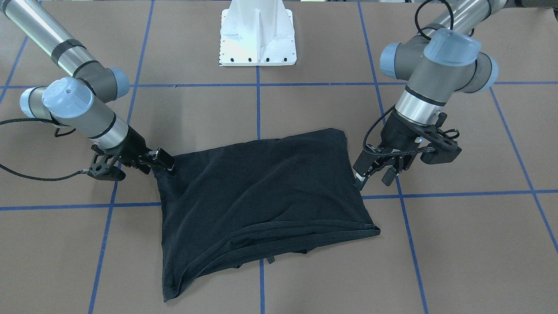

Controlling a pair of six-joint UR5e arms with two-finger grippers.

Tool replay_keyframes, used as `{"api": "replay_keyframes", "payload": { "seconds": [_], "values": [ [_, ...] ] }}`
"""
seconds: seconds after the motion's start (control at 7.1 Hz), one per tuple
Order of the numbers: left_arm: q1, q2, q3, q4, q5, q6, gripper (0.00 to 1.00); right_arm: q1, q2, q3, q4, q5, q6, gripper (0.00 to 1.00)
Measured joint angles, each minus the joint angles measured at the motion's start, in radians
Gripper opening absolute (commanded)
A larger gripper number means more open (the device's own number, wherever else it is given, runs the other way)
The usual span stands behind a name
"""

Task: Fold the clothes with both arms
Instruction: 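Move the right gripper down to the folded shirt's side edge and grasp it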

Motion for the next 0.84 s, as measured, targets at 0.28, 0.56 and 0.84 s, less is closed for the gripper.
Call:
{"api": "replay_keyframes", "payload": {
  "seconds": [0.28, 0.56, 0.84],
  "values": [
    [0.000, 0.000, 0.001, 0.000, 0.000, 0.000, 1.00, 0.005, 0.005, -0.007, 0.000, 0.032, 0.002, 0.00],
    [0.000, 0.001, 0.004, 0.000, 0.002, -0.001, 1.00, 0.032, 0.007, 0.002, 0.003, 0.106, 0.003, 0.00],
    [-0.001, 0.001, 0.003, 0.000, 0.003, -0.002, 1.00, 0.092, -0.005, 0.041, 0.006, 0.305, 0.005, 0.00]
  ]
}}
